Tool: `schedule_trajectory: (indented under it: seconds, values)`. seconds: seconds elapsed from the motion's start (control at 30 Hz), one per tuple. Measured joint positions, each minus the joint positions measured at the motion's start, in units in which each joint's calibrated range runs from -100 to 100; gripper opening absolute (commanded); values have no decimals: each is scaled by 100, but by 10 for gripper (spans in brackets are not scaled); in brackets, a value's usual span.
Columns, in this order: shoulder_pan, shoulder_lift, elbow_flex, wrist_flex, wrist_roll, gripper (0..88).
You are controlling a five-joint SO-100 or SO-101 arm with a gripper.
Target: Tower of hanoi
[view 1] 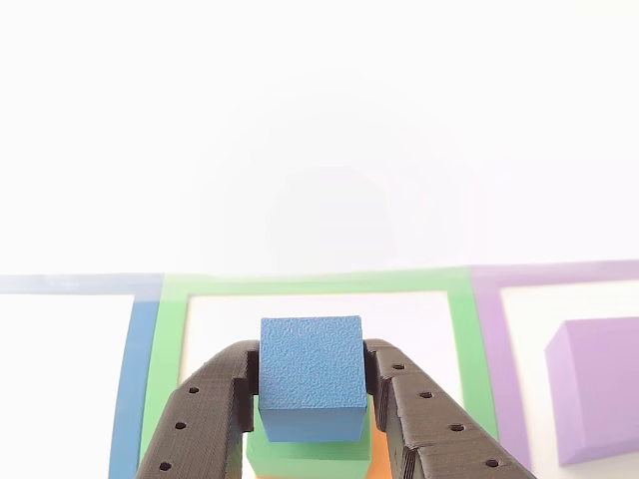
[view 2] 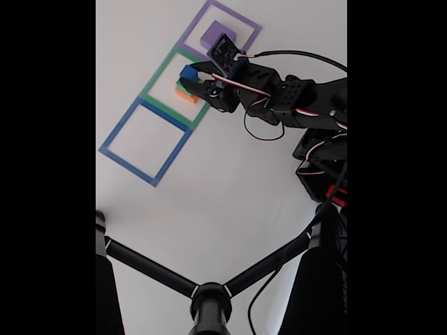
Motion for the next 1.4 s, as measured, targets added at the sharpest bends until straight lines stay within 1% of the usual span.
schedule_trajectory:
  seconds: [0.1, 0.23, 0.5, 0.73, 0.83, 0.9, 0.97, 1.0, 1.07, 1.13, 1.23, 1.4]
  values:
    - [-8, 51, 0, -88, 0, 64]
    - [-16, 169, 0, -169, 0, 155]
    - [-16, 245, 0, -185, 0, 196]
    - [-16, 228, 0, -169, 0, 200]
    - [-16, -76, -87, 201, 0, 195]
    - [8, -388, -279, 722, 0, 192]
    - [98, -751, -557, 1421, 0, 169]
    - [139, -954, -757, 1862, 0, 150]
    - [172, -1309, -1236, 2817, 0, 64]
    - [156, -1579, -1793, 3884, 0, 27]
    - [164, -1773, -2759, 5490, 0, 2]
    - [278, -1790, -4473, 7761, 0, 1]
